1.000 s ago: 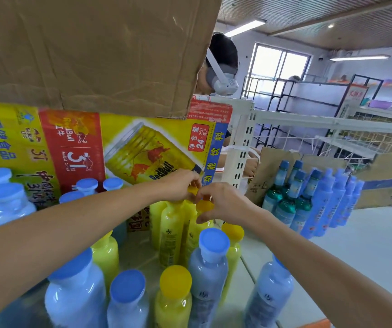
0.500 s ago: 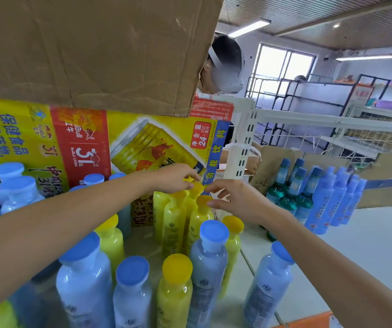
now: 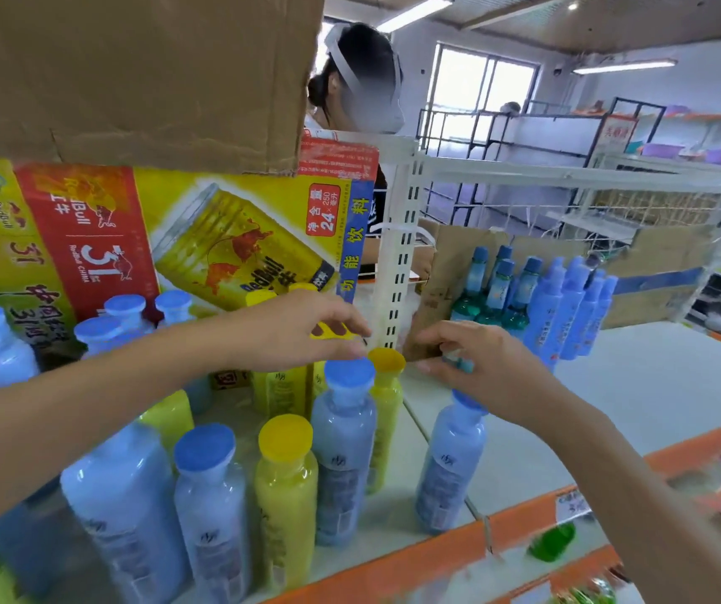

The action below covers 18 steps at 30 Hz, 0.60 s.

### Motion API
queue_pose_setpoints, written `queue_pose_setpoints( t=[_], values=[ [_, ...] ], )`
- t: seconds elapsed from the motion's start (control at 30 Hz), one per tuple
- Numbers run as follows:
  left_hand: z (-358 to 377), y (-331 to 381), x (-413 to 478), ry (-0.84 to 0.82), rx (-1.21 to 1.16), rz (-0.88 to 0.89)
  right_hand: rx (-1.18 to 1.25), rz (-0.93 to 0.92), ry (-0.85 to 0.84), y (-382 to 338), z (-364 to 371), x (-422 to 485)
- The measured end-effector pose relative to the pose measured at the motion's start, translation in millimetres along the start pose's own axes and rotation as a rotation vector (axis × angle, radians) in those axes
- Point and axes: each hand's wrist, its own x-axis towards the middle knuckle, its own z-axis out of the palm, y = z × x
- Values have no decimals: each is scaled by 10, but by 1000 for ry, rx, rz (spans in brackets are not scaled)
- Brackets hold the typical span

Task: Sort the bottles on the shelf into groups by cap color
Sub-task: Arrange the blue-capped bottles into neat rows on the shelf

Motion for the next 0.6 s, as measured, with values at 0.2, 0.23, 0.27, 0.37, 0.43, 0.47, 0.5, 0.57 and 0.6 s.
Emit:
queue_pose_setpoints(
  t=[0.2,0.23,0.27,0.37,0.43,0.47,0.5,0.57,0.6],
  values=[
    [140,89,-44,-59,23,-8,-142,97,-64,42,-6,-273],
    [159,93,-49,-60,52,3,-155,111,-92,53,-2,-285],
    [178,97,-51,-56,80,13,-170,116,-110,63,6,-297],
    [203,95,-50,-29,127,34,-194,118,-99,69,15,-314],
    [186,98,-51,-44,152,48,-201,124,-84,55,20,-328],
    [175,97,-54,-53,160,60,-206,126,-78,47,23,-338],
    [167,92,-56,-55,163,69,-206,128,-69,45,29,-348],
    [173,85,-71,-37,148,72,-196,125,-47,42,39,-379],
    [185,87,-76,-21,131,70,-190,121,-35,43,39,-395]
  ],
)
